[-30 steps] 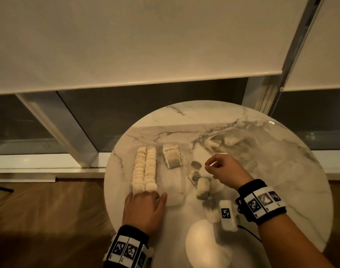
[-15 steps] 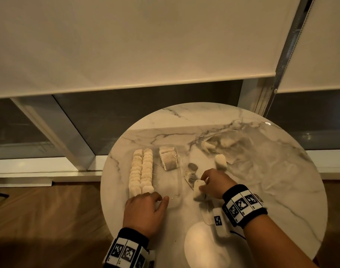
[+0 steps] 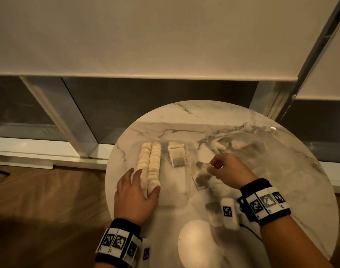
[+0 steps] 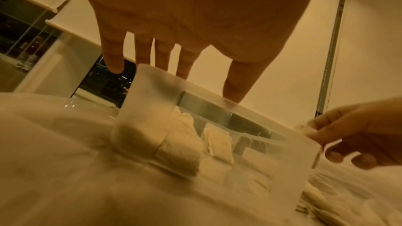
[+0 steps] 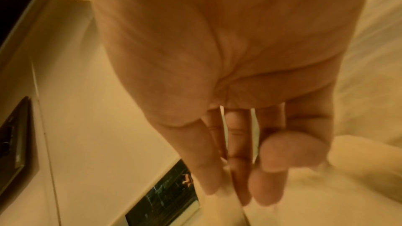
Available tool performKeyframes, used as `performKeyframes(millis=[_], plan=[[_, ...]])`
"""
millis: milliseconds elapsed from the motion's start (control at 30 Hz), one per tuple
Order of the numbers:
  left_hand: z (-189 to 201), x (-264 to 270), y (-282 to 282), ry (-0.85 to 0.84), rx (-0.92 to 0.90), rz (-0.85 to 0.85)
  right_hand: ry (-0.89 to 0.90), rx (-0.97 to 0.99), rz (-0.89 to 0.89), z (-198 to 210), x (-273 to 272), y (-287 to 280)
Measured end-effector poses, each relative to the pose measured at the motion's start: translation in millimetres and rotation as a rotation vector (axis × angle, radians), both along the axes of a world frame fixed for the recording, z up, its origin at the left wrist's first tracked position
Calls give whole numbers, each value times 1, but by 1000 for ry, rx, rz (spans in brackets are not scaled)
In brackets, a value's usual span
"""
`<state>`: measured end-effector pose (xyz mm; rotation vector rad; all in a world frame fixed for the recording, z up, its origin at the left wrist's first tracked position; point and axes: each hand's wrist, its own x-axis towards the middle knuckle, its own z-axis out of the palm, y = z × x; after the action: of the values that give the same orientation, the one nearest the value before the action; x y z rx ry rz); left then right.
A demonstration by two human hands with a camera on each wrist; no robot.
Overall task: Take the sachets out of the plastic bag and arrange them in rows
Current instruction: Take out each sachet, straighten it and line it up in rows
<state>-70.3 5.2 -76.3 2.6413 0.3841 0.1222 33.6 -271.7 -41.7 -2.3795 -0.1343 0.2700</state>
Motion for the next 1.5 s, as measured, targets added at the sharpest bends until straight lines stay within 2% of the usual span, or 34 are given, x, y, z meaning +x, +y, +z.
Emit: performKeyframes(millis=[167,300,500,733,900,1100,1333,1500], plan=[[-14,-1,3,76,-110,7,-82,67,73,29,19,32],[-18,-1,5,92,-118,-5,8,7,178,40,42,77],[-22,-1,6,100,-94,-27,149,-218,366,24,86,139],[-21,-4,6,84,-102,-26,303,-366,427,10,110,164],[-21,-5,5,83,-95,-25,282,-471,458,7,114,171],[-20,-4,5,54,-124,-12,139,-632,508,16,108,172],[-17,-10,12,-24,-236,-10,142,-468,463,39,92,159],[-20,-12,28,-15,-211,17,399,-272,530,39,61,158]])
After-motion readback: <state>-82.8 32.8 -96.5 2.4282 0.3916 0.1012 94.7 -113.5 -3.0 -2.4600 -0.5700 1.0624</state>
